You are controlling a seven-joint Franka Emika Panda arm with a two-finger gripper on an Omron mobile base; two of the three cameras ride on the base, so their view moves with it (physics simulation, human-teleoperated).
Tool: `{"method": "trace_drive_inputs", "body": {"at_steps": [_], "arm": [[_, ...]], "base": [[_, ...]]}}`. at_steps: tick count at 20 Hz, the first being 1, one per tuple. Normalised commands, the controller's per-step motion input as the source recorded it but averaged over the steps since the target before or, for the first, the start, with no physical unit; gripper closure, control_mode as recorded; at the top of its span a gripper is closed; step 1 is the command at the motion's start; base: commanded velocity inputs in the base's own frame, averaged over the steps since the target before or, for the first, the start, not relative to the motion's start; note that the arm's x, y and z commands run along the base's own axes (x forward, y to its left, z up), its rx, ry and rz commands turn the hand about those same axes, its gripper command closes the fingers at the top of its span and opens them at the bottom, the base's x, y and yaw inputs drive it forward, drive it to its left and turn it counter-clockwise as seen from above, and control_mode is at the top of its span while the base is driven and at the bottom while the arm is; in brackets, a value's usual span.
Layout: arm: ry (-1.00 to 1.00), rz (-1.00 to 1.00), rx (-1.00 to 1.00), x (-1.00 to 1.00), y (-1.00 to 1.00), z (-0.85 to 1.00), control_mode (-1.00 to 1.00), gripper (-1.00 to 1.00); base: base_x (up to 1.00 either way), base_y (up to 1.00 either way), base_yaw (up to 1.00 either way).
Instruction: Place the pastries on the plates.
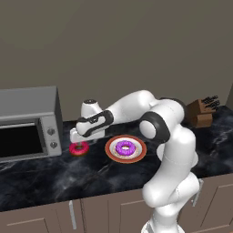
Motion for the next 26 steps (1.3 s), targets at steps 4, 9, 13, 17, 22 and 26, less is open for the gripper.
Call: {"method": "trace_drive_inputs", "body": {"at_steps": [4,9,13,17,22,26], "arm": [[0.0,0.0,0.0,-0.05,0.01,-0.08,-1.0,-1.0],[0.0,0.0,0.0,0.03,0.0,-0.17,-1.0,-1.0],[0.0,0.0,0.0,0.01,0.0,-0.19,-1.0,-1.0],[0.0,0.0,0.0,0.02,0.0,-0.17,-1.0,-1.0],[0.0,0.0,0.0,0.01,0.0,-0.28,-1.0,-1.0],[0.0,0.0,0.0,0.0,0.0,-0.12,-1.0,-1.0]], "base": [[0.0,0.0,0.0],[0.0,0.0,0.0],[0.0,0.0,0.0],[0.0,0.0,0.0],[0.0,0.0,0.0],[0.0,0.0,0.0]]}}
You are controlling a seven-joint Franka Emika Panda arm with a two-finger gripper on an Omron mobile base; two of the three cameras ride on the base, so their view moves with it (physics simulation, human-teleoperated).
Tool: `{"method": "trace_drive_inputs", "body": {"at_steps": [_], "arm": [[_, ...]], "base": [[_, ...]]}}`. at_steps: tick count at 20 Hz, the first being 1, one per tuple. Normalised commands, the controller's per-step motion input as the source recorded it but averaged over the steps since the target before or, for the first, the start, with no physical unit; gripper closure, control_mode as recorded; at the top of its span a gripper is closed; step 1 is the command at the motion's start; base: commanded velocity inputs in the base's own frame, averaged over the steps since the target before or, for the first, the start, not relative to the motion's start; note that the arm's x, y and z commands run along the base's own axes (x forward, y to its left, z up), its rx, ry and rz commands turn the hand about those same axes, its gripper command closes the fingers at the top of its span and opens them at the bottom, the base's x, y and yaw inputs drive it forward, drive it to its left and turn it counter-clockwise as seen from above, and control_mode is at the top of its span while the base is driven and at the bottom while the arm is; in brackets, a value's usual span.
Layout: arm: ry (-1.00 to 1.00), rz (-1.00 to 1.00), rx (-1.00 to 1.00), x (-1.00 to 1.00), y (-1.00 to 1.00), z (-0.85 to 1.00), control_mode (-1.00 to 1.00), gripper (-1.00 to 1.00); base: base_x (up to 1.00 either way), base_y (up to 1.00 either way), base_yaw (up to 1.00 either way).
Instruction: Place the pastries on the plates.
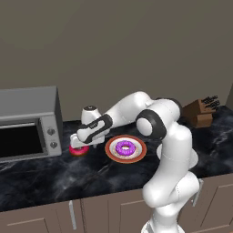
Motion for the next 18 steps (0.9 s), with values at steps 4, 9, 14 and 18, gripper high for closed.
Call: {"method": "trace_drive_inputs", "body": {"at_steps": [4,9,14,18], "arm": [[0.0,0.0,0.0,0.0,0.0,0.0,-1.0,1.0],[0.0,0.0,0.0,0.0,0.0,0.0,-1.0,1.0],[0.0,0.0,0.0,0.0,0.0,0.0,-1.0,1.0],[-0.01,0.0,0.0,-0.06,-0.16,0.49,-1.0,1.0]], "base": [[0.0,0.0,0.0],[0.0,0.0,0.0],[0.0,0.0,0.0],[0.0,0.0,0.0]]}}
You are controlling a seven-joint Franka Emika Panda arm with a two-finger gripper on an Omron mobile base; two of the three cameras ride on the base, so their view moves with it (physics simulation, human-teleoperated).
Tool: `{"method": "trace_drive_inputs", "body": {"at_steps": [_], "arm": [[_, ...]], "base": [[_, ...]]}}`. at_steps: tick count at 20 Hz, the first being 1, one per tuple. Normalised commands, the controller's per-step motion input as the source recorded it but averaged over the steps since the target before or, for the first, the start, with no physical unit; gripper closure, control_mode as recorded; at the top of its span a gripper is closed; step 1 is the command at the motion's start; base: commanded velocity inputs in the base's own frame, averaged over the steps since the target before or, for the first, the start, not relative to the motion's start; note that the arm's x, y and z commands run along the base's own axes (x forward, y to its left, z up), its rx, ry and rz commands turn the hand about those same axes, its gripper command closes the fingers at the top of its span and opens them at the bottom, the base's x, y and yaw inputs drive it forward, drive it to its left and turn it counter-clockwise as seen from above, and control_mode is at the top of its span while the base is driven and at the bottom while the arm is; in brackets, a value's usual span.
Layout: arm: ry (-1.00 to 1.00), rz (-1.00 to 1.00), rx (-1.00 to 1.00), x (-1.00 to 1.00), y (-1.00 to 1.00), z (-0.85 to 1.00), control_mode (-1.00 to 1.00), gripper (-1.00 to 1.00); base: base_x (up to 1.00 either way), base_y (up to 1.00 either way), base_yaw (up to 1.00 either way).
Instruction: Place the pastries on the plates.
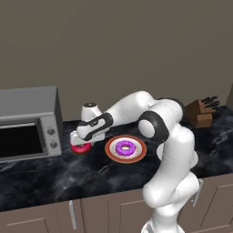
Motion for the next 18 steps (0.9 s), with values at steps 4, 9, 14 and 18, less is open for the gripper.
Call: {"method": "trace_drive_inputs", "body": {"at_steps": [4,9,14,18], "arm": [[-0.02,0.0,0.0,-0.24,-0.44,0.99,-1.0,1.0],[-0.02,0.0,0.0,-0.16,-0.67,1.0,-1.0,1.0],[0.0,0.0,0.06,-0.6,-0.95,0.7,-1.0,1.0],[-0.01,0.0,0.0,-0.81,-1.0,0.41,-1.0,1.0]], "base": [[0.0,0.0,0.0],[0.0,0.0,0.0],[0.0,0.0,0.0],[0.0,0.0,0.0]]}}
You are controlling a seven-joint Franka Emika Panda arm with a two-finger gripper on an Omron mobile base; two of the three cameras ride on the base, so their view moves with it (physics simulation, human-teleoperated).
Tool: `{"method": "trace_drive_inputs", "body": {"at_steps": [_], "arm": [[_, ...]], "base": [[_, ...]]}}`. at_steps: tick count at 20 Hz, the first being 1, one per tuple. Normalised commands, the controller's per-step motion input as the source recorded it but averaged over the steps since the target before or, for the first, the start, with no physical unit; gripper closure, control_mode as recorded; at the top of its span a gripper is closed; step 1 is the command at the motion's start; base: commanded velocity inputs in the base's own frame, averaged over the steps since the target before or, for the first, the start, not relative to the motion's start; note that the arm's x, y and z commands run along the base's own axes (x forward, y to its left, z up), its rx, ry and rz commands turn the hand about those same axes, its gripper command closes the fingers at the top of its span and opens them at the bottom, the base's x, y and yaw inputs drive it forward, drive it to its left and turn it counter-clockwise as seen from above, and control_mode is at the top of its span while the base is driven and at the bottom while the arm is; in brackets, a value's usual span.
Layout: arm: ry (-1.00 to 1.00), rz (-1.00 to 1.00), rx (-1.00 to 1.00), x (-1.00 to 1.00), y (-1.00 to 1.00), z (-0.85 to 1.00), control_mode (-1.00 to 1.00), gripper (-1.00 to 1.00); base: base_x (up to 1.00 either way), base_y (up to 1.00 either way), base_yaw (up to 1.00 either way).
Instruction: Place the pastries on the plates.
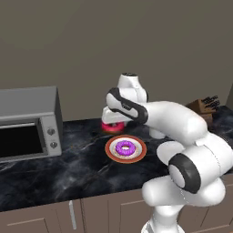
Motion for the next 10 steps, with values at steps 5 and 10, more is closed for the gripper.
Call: {"method": "trace_drive_inputs", "body": {"at_steps": [5,10], "arm": [[0.0,0.0,0.0,-0.99,-0.93,0.13,-1.0,1.0],[-0.01,0.0,0.0,-0.96,-0.9,0.22,-1.0,1.0]], "base": [[0.0,0.0,0.0],[0.0,0.0,0.0]]}}
